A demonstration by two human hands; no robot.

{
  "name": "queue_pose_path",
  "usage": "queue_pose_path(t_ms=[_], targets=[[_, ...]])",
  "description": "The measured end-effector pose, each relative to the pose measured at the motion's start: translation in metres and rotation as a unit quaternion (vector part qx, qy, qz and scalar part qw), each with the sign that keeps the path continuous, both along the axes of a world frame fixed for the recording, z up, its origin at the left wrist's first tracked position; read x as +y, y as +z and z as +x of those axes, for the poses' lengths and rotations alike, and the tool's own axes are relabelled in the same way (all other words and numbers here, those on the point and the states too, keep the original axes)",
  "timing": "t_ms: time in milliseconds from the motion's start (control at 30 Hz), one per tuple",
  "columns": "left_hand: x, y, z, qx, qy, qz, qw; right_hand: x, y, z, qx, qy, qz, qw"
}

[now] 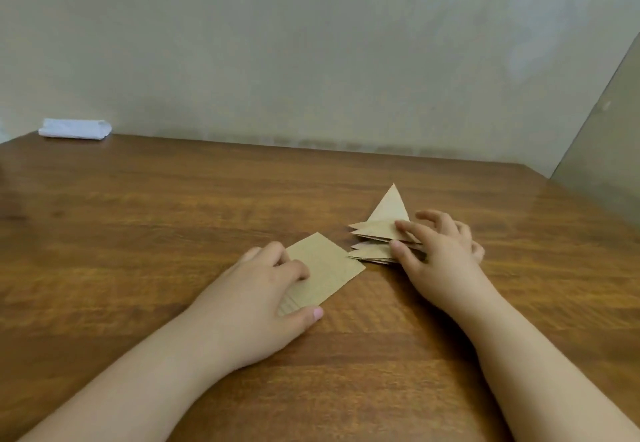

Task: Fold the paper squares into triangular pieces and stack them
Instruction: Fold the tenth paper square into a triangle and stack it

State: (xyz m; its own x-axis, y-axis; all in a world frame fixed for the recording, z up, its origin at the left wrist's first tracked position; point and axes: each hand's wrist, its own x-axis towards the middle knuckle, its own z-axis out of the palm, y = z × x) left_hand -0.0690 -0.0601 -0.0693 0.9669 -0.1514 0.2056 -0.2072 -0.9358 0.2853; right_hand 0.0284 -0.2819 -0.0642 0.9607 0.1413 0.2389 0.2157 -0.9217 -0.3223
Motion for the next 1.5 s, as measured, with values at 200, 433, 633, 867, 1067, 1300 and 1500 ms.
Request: queue_pose_path(t_ms=[200,433,633,867,1067,1300,1500], targets=[[0.005,0.013,-0.029,0.03,-0.023,0.042,0.998,-0.005,0.003,-0.005,-0.142,0.0,0.101,0.985],[0.008,0.001,-0.079,-0.036,-0.004,-0.022,0.999,0.001,0.008,-0.023,-0.244,0.081,0.167,0.952],[0.025,-0.005,-0.111,0.072,-0.06,-0.093,0.991,0.009,0.019,-0.094,-0.064,0.354,0.048,0.932],[0.029,-0.019,-0.132,-0.063,-0.126,-0.004,0.99,-0.008,-0.03,-0.149,-0.08,0.387,-0.056,0.917],[0.019,-0.037,-0.154,-0.275,-0.126,-0.03,0.953,-0.011,-0.048,-0.18,-0.182,0.349,0.059,0.917],[0.016,-0.046,-0.163,-0.374,-0.028,-0.041,0.926,-0.004,-0.035,-0.199,-0.256,0.308,0.154,0.903],[0.013,-0.038,-0.157,-0.345,0.039,-0.095,0.933,-0.002,-0.034,-0.193,-0.267,0.28,0.173,0.906]])
